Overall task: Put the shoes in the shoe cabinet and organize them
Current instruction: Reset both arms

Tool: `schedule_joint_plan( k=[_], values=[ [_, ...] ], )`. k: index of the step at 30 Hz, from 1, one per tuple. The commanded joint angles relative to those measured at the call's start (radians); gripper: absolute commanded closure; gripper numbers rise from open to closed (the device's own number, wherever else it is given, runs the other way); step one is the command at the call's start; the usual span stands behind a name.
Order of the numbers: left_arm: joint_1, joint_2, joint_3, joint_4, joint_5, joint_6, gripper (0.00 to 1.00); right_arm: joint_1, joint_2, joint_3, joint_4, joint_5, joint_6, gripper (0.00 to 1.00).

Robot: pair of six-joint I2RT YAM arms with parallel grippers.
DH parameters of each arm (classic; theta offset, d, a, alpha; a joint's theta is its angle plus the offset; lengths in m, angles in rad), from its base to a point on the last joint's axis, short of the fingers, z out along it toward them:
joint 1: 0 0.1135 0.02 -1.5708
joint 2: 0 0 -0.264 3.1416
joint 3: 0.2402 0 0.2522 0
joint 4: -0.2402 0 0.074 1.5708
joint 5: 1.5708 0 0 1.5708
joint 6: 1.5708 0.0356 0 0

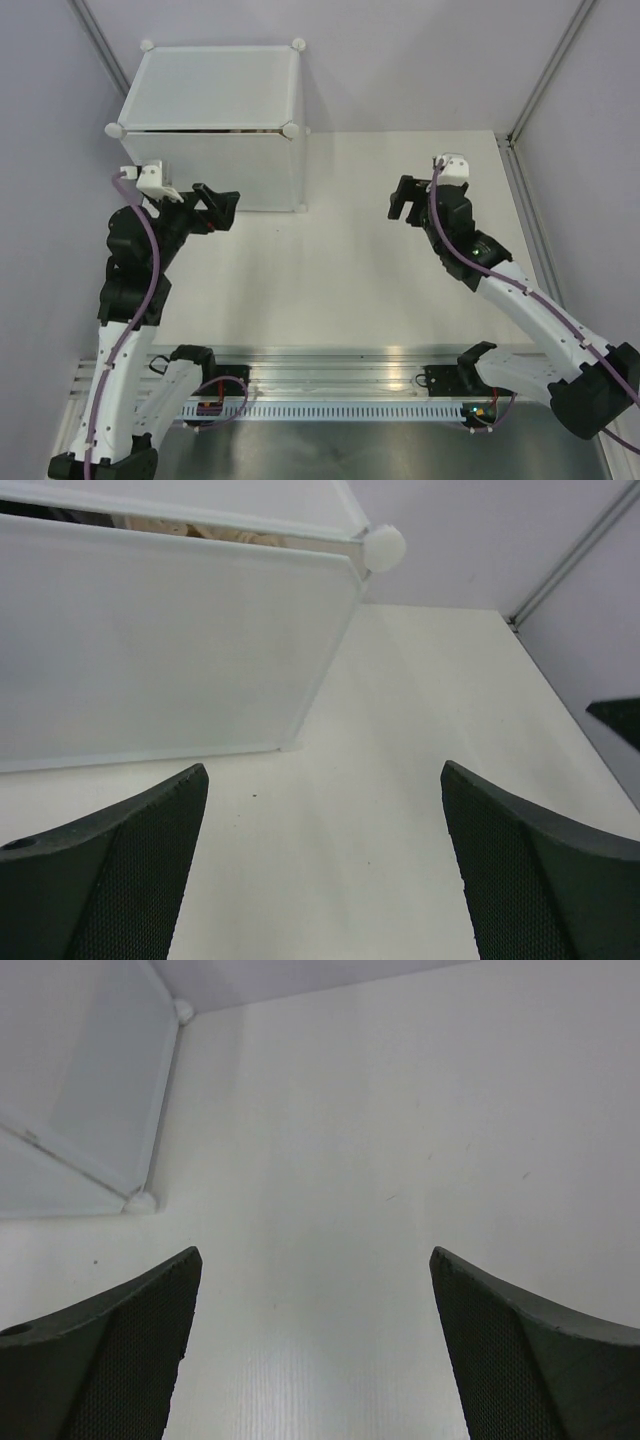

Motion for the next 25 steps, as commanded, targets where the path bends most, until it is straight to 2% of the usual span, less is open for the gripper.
schedule_joint_plan(
  k=[1, 4, 7, 10, 21, 25],
  values=[
    [-0.111, -0.013, -0.048, -0.071, -0.144, 0.149, 0.01, -0.034, 0.006, 0.135, -0.160, 0.123, -0.001, 0.02],
    [-0.174, -0.054, -0.121, -0.045, -0.200, 0.165, 0.01, -0.031, -0.041, 0.155, -0.211, 0.126, 0.045, 0.02],
    [-0.179, -0.130, -0.226, 0.041, -0.208, 0.145, 0.00, -0.026, -0.117, 0.051, -0.165, 0.154, 0.060, 0.02],
    [-0.183, -0.163, -0.234, 0.052, -0.159, 0.140, 0.00, -0.026, -0.128, -0.036, -0.167, 0.255, 0.097, 0.02],
    [-0.200, -0.182, -0.252, 0.055, -0.200, 0.162, 0.00, -0.025, -0.048, -0.050, -0.167, 0.234, 0.125, 0.02],
    [-0.200, -0.179, -0.257, 0.053, -0.229, 0.166, 0.00, -0.025, -0.057, -0.052, -0.179, 0.264, 0.184, 0.02]
  ],
)
